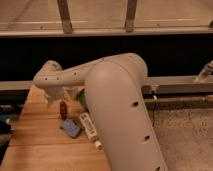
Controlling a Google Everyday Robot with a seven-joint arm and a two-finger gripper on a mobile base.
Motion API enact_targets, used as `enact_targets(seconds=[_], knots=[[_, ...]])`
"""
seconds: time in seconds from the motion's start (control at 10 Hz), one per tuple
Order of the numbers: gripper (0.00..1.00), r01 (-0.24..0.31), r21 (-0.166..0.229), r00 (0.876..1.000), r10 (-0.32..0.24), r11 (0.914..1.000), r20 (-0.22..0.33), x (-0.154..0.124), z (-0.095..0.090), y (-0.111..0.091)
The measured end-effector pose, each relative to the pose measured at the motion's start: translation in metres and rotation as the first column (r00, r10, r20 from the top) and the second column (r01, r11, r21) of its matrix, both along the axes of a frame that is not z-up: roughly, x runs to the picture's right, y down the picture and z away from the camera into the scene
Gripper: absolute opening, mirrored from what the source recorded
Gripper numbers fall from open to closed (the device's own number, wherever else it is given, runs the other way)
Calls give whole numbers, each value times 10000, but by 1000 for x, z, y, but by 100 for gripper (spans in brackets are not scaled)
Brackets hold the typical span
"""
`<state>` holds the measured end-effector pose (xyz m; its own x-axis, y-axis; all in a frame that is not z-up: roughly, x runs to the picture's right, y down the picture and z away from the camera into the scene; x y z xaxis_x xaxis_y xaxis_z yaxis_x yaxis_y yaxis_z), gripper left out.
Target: Place the pepper in the ceramic bowl
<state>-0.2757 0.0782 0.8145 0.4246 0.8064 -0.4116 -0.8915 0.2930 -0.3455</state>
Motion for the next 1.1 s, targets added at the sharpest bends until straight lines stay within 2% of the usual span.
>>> enact_targets(seconds=[0.2, 0.5, 0.9, 1.1], knots=[[65, 6, -378, 10000, -5, 9993, 27, -3, 13, 7], [65, -62, -1027, 10000, 63, 9947, 7, 0, 46, 27], [65, -317, -1193, 9992, 344, 9924, 210, 6, 65, 33], [65, -254, -1341, 9990, 302, 9906, 337, 1, 73, 40]])
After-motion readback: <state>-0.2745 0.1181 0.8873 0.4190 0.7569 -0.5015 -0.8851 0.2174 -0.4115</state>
